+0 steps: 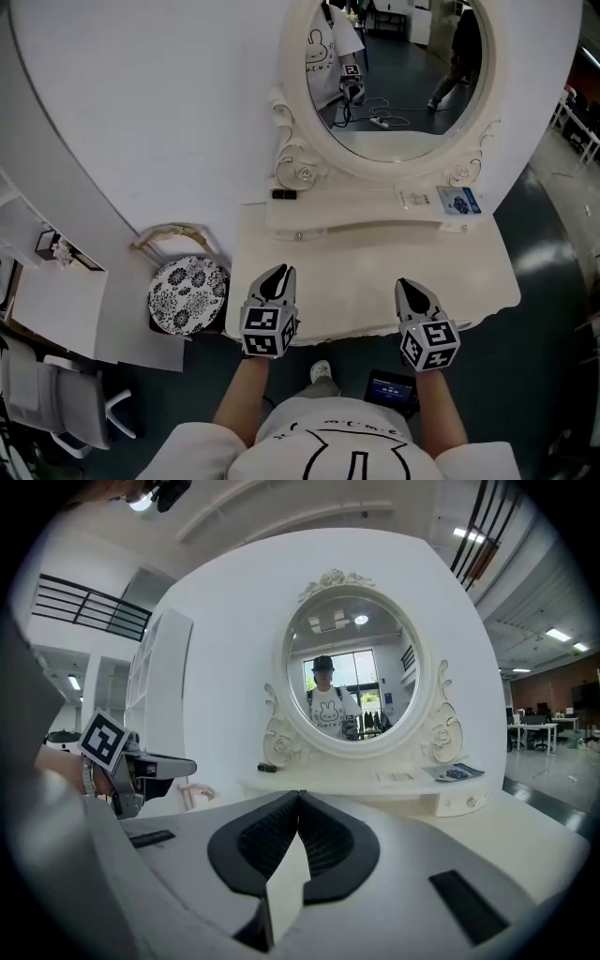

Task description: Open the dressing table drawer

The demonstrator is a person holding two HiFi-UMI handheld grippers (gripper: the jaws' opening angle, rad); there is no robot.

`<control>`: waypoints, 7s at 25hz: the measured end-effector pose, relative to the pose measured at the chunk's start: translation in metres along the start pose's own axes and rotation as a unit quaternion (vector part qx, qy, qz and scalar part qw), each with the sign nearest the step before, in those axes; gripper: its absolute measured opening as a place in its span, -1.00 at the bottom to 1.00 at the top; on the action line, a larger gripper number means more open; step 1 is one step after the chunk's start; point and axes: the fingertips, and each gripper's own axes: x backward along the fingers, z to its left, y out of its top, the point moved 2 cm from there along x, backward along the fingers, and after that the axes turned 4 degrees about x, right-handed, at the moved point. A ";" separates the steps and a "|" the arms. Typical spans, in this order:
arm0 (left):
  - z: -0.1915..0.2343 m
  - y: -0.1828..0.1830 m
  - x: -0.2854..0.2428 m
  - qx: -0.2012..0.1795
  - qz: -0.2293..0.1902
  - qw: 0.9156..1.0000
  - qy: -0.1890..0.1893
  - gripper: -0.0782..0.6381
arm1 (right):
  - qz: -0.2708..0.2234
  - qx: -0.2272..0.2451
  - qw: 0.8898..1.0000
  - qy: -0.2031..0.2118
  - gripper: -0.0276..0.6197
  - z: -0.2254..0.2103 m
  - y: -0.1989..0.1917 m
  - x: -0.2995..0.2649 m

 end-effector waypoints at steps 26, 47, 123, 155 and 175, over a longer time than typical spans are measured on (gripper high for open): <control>0.038 -0.050 -0.112 0.038 0.084 0.996 -0.003 -0.19 | 0.063 -0.015 0.997 0.028 -0.86 -0.031 -0.045 -0.116; 0.061 -0.085 -0.172 0.070 0.141 0.986 0.053 -0.22 | 0.103 -0.043 0.991 0.080 -0.86 -0.052 -0.073 -0.182; 0.048 -0.104 -0.138 0.051 0.159 0.984 0.055 -0.45 | 0.100 -0.058 0.991 0.065 -0.87 -0.031 -0.082 -0.138; 0.039 -0.111 -0.120 0.057 0.152 0.985 0.058 -0.45 | 0.094 -0.065 0.992 0.050 -0.86 -0.024 -0.088 -0.110; 0.033 -0.112 -0.105 0.064 0.140 0.986 0.062 -0.44 | 0.087 -0.051 0.993 0.066 -0.86 -0.018 -0.081 -0.108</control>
